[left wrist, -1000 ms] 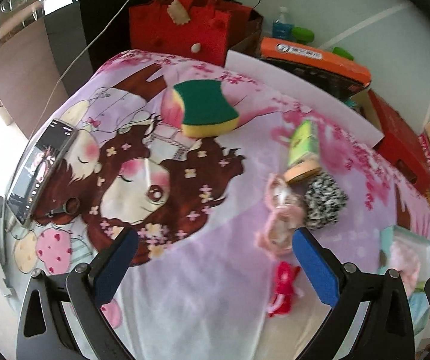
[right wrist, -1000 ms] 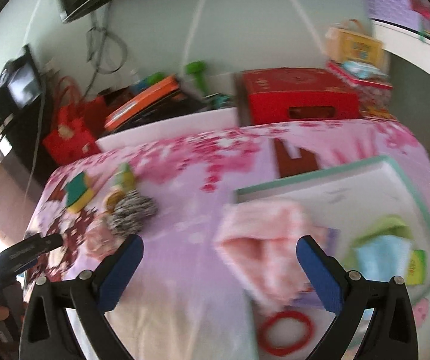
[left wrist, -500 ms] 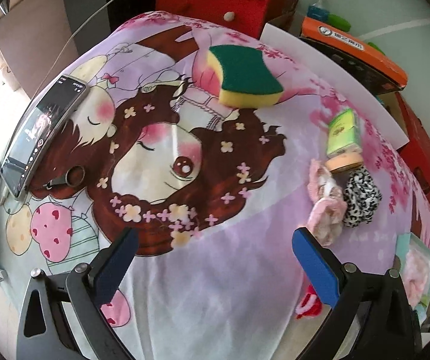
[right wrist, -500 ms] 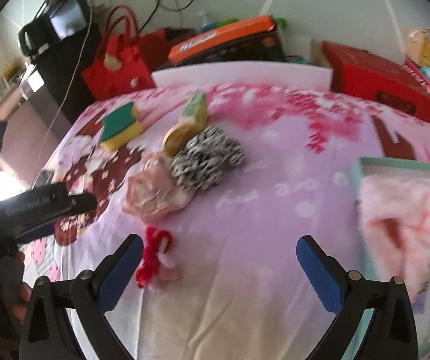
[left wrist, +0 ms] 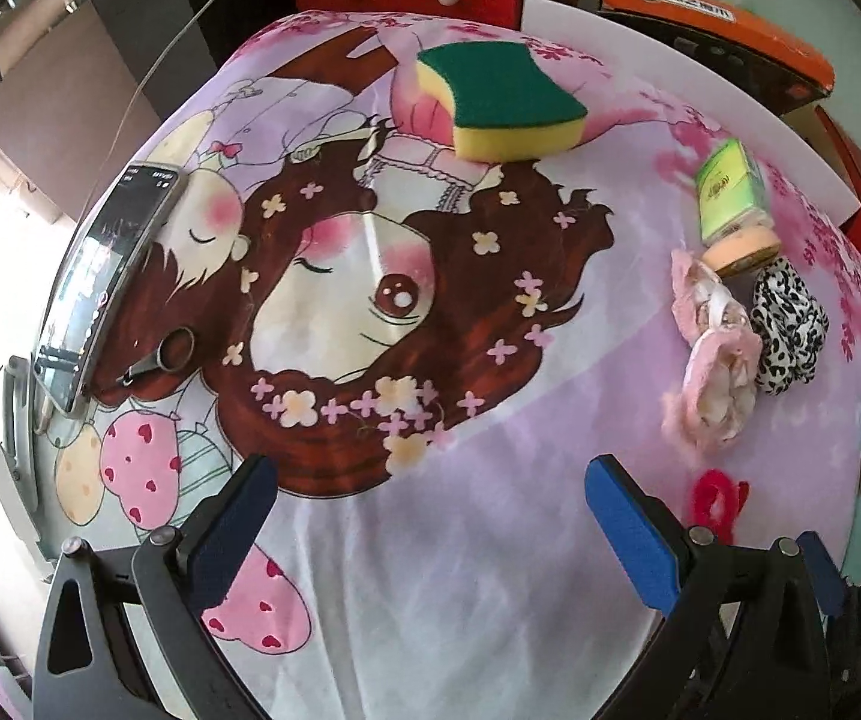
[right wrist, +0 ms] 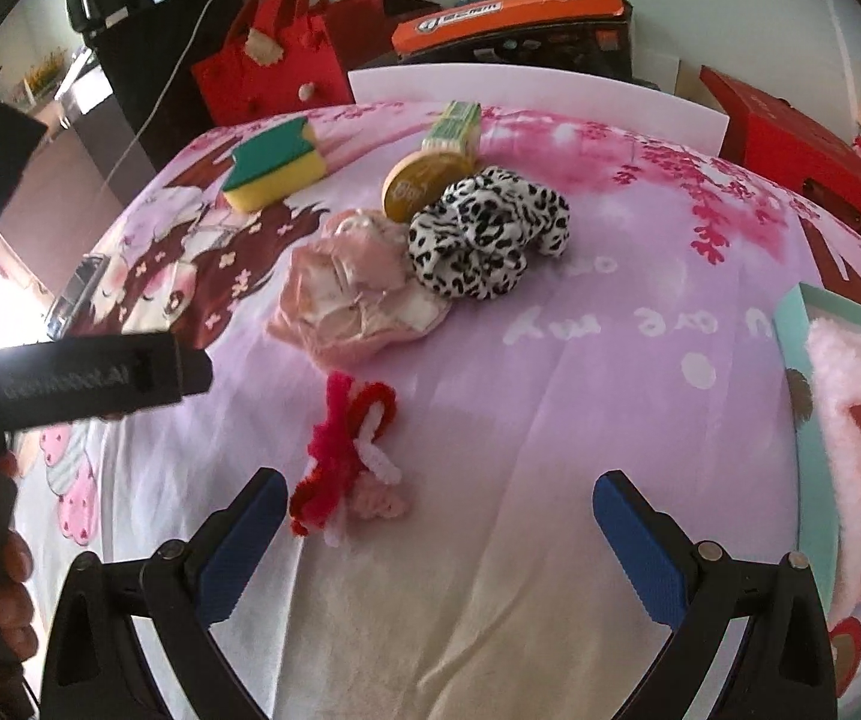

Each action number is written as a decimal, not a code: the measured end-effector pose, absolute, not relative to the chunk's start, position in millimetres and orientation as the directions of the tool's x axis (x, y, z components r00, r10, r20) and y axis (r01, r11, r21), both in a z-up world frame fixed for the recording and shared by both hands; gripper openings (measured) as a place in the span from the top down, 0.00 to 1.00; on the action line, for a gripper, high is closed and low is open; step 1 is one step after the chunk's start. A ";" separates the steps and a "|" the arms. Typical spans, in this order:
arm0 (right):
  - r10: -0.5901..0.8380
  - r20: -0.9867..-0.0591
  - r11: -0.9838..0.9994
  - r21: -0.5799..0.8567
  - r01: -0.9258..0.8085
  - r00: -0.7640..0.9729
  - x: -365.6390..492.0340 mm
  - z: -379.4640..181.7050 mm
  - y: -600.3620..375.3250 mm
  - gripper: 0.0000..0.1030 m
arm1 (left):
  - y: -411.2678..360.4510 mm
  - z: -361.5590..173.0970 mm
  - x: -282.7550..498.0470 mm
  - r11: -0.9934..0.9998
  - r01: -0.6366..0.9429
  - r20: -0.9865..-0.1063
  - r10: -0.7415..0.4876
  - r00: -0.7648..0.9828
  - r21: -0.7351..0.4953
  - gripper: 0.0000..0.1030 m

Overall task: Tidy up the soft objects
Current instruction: 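Grasp the red knit toy with the right gripper while the left grasps the pink lace item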

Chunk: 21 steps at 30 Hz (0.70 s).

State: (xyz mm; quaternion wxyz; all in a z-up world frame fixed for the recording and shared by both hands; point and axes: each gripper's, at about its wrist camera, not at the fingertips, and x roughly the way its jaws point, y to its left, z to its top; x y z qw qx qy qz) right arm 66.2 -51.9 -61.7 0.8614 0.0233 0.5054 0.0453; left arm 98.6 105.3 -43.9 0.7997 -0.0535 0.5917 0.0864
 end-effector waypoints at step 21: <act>0.178 -0.849 0.984 0.162 -0.076 0.498 65.6 -58.7 -55.4 0.69 | 104.8 -35.0 102.2 0.962 -0.204 -0.933 -0.102 0.347 -0.181 0.01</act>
